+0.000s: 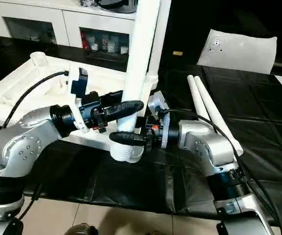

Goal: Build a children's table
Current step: Pick table leg

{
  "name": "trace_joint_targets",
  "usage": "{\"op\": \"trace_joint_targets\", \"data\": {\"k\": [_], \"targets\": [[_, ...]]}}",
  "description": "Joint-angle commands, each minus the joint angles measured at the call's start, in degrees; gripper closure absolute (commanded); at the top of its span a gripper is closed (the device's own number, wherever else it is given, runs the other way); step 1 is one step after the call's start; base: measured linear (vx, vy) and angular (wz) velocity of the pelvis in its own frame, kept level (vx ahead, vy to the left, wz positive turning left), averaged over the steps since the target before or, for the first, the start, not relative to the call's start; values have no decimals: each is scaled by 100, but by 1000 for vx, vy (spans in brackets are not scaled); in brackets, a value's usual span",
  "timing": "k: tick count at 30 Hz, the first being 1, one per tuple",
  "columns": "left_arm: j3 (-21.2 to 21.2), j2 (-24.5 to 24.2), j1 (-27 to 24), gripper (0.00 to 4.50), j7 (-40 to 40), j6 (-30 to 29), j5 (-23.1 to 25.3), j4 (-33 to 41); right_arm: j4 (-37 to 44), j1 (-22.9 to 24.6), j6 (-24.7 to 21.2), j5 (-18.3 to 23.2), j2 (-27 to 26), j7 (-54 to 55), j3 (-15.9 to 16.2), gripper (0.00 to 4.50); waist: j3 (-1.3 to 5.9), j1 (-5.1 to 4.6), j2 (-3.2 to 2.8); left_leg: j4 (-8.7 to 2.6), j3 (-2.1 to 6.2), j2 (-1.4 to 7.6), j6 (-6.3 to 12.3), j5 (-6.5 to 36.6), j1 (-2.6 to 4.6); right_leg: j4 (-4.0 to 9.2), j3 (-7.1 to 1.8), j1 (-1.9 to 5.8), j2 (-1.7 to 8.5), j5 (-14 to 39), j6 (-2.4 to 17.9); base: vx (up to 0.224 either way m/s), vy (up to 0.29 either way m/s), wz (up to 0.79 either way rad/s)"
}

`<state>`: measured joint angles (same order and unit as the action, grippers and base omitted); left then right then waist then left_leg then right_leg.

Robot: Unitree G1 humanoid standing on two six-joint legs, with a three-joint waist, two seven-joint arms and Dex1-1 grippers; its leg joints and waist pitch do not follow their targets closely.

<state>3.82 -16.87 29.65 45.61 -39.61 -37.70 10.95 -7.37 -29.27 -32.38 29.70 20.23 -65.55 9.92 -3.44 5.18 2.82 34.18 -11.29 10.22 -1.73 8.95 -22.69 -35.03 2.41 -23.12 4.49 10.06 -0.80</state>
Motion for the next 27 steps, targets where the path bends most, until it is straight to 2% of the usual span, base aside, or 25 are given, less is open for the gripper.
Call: {"op": "trace_joint_targets", "data": {"k": [1, 2, 4, 10, 17, 23, 24, 25, 27], "targets": [[64, -21, 122, 262, 65, -2, -59, 53, -4, -70, -65, 85, 77, -74, 17, 179, 386, 14, 7, -424, 142, 280, -295, 1627, 194, 429, -205, 184, 340, 1832, 929, 0, 0, 0], [67, -27, 131, 262, 83, 4, -60, 39, -4, -68, -81, 85, 82, -98, 17, 179, 389, 15, 10, -422, 141, 279, -291, 1616, 192, 426, -205, 188, 341, 1823, 932, 0, 0, 0], [72, -23, 141, 262, 102, 13, -57, 35, 17, -41, -100, 90, 83, -122, 24, 215, 396, 20, 3, -419, 141, 279, -278, 1538, 190, 413, -205, 198, 337, 1701, 965, 0, 0, 0], [118, 25, 150, 264, 156, -15, -81, 59, 14, 27, -106, 85, 42, -181, 21, 251, 397, 20, -7, -416, 141, 281, -280, 1540, 191, 410, -203, 201, 341, 1683, 999, 0, 0, 0], [146, 50, 165, 264, 190, -102, -145, 73, 14, 69, -112, 79, 2, -215, 1, 256, 395, 20, -34, -421, 148, 281, -317, 1625, 195, 416, -201, 201, 339, 1727, 1000, 0, 0, 0], [156, 95, 176, 264, -3, -202, -112, 105, 10, 104, -81, 85, -47, -187, -17, 256, 399, 19, -32, -420, 146, 279, -322, 1629, 198, 408, -199, 201, 332, 1639, 1032, 0, 0, 0], [105, 165, 194, 229, -9, -297, -273, 151, 36, 158, -58, 80, -101, -112, -25, 256, 402, 25, -53, -416, 146, 278, -329, 1615, 201, 395, -200, 200, 334, 1600, 1051, 0, 0, 0], [90, 188, 199, 208, -5, -314, -317, 166, 45, 173, -52, 77, -116, -92, -27, 257, 404, 24, -47, -418, 145, 275, -322, 1604, 192, 400, -199, 206, 334, 1555, 1068, 0, 0, 0], [-20, 377, 211, 194, -118, -397, -553, 243, 95, 266, 41, 56, -209, 32, -52, 257, 401, 27, -41, -419, 143, 275, -311, 1618, 193, 413, -197, 205, 338, 1579, 1064, 0, 0, 0]]}}
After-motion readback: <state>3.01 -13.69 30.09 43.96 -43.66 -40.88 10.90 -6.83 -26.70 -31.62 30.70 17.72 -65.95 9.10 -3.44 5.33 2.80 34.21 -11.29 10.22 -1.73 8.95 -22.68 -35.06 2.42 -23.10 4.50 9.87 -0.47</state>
